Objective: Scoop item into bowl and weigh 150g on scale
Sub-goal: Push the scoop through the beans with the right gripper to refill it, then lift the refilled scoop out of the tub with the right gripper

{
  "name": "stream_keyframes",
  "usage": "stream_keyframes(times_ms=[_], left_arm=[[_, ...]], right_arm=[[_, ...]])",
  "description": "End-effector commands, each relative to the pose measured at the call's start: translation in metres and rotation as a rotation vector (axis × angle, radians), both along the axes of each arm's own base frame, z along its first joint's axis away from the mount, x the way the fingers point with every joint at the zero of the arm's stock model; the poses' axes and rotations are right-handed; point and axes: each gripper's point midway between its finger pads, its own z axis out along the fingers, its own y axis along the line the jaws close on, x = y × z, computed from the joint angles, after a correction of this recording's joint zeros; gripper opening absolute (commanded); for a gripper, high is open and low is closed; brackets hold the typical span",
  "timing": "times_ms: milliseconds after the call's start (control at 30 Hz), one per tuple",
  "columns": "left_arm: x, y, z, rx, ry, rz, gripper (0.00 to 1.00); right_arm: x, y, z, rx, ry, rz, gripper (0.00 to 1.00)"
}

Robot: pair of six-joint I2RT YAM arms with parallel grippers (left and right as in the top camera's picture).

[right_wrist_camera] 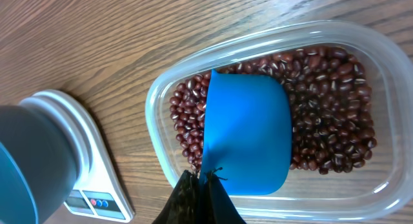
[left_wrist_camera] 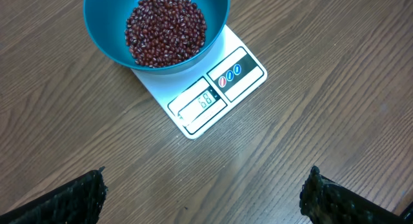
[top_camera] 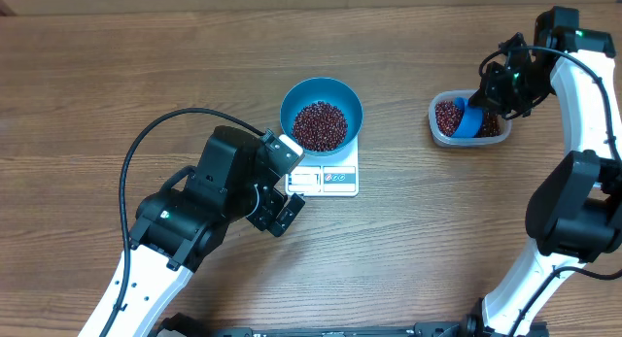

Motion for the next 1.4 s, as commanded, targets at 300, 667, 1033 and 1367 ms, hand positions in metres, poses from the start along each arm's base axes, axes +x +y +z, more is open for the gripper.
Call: stream_keyframes(times_ms=[300,667,1033,1367], left_arm=[[0.002,-0.002,0.005,-0.011,-0.011,-0.012,0.99],[0.002,-0.002,0.005,-0.011,-0.011,-0.012,0.99],[0.002,-0.002,0.005,-0.011,-0.010,-0.012,0.99],[0.002,-0.002,0.005,-0.011,-0.011,-0.012,0.99]], right_arm=[[-0.001,0.000,0.001,0.074,-0.020,0.026,0.04],[-0.004,-0.016,0.002,0.086,-0.027,0.002,0.04],[-0.005,-0.021,0.012,0.192,-0.066,-0.005,0.04],[-0.004,-0.014,0.020,0.256,-0.104,0.026,0.04]])
